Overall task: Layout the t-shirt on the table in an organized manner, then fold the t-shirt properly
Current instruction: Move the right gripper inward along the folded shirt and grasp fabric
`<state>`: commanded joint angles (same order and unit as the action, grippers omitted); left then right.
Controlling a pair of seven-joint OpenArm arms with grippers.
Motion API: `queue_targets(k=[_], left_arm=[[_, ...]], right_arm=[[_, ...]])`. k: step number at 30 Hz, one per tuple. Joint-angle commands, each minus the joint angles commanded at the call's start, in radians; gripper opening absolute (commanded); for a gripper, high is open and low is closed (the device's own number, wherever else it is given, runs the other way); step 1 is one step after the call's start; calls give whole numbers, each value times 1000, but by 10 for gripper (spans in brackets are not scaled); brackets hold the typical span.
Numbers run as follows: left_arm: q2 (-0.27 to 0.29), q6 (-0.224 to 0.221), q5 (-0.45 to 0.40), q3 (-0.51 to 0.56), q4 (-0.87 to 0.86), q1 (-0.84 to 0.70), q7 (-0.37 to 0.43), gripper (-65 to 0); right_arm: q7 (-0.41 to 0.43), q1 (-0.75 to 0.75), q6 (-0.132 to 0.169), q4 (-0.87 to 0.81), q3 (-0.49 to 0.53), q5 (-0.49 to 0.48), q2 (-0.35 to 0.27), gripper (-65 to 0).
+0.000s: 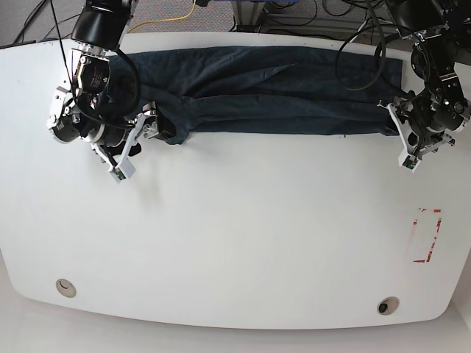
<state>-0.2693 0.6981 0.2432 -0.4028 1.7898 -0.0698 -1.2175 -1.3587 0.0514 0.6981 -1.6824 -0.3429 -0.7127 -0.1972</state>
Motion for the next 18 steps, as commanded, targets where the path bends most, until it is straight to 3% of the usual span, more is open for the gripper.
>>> queue_targets(k=[10, 18], left_arm=[[6, 0, 0, 12, 0, 0, 0, -337], [9, 0, 0, 12, 0, 0, 0, -337]], right_arm=[[106, 0, 0, 38, 121, 2, 26, -54], [212, 2, 0, 141, 135, 2, 21, -97]])
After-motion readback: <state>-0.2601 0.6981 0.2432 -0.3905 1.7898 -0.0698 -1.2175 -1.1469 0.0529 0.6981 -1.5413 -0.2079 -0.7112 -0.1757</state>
